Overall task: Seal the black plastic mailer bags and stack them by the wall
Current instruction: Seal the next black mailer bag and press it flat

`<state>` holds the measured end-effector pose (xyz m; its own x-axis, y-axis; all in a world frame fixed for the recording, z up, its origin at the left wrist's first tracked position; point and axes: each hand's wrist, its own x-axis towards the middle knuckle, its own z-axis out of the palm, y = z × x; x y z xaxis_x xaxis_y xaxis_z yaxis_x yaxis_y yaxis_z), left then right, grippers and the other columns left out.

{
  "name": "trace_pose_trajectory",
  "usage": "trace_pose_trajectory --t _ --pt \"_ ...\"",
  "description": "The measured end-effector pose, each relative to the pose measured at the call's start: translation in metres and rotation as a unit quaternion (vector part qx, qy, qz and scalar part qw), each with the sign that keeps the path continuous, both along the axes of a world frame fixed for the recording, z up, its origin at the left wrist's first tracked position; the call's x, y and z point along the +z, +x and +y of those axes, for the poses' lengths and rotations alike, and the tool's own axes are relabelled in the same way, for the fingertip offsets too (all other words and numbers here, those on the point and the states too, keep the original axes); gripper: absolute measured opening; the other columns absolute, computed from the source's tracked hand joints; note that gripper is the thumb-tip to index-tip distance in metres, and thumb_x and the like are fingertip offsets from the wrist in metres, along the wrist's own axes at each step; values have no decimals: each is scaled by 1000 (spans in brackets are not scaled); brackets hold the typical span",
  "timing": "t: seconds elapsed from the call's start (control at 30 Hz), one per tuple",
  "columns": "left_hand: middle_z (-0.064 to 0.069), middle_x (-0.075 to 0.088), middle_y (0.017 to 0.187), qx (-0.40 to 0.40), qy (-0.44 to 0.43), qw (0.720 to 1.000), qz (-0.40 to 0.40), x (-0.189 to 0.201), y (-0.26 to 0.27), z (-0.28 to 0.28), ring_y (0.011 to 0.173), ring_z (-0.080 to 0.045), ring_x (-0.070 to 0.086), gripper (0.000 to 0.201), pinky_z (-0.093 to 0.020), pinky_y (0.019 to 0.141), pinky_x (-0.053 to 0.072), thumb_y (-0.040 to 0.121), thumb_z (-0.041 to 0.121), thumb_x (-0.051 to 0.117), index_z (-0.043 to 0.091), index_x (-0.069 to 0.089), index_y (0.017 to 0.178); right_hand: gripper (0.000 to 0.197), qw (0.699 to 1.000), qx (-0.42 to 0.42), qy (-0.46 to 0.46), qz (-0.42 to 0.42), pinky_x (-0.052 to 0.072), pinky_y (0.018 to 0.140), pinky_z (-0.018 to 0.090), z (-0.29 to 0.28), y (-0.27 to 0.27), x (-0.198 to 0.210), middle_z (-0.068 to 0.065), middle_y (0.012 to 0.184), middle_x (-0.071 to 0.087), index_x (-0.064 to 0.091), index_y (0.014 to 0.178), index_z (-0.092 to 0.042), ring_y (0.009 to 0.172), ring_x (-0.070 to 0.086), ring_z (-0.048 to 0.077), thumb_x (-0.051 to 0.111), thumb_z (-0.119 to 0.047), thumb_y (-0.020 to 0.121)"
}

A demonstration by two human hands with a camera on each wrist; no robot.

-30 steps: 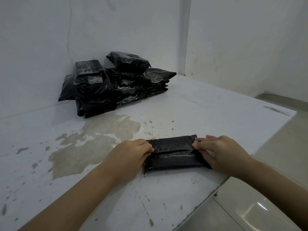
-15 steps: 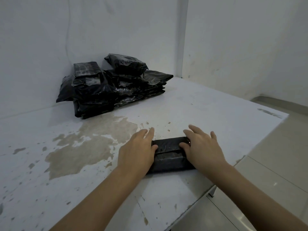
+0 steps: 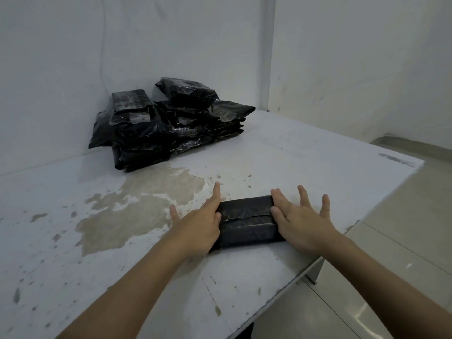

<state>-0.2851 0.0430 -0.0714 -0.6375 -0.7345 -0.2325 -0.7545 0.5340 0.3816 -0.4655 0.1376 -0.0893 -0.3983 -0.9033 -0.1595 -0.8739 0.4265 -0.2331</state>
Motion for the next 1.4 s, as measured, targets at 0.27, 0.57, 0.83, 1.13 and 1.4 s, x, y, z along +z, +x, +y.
trace_pose_trajectory --t 0.27,0.57,0.83,1.13,1.4 --pt "11 -21 157 -320 -187 920 -126 13 -27 -1 144 -8 -17 90 -42 120 -2 90 -12 38 29 -18 148 51 999 18 30 -42 -18 109 58 0 -2 11 -15 159 -3 -3 152 -30 145 -18 20 10 -38 103" --pt "25 10 153 -254 -13 966 45 8 -18 -8 137 14 2 58 -23 117 -8 94 17 30 31 22 150 49 993 64 89 -43 -21 110 55 1 -17 26 -13 160 0 -4 152 -30 145 -19 16 10 -35 104" --pt "23 -11 155 -305 -180 931 83 -16 -18 -2 133 15 -26 67 -20 111 -22 95 61 28 25 22 151 47 991 91 29 -95 8 118 36 -10 -40 39 -19 144 39 39 142 -38 142 17 4 46 -45 96" --pt "29 -5 155 -294 -161 934 122 -31 -18 -8 138 13 -15 66 -20 114 -13 92 66 17 42 -1 150 10 929 -282 -191 -144 44 51 23 -93 -134 43 11 76 58 59 81 1 65 53 22 57 -7 87" --pt "30 2 154 -299 -166 927 153 -46 -22 -14 141 9 -8 60 -25 116 -8 92 69 15 49 7 148 20 918 -356 -164 -60 39 92 39 -146 -143 15 18 123 51 49 107 -5 119 43 36 56 -15 91"
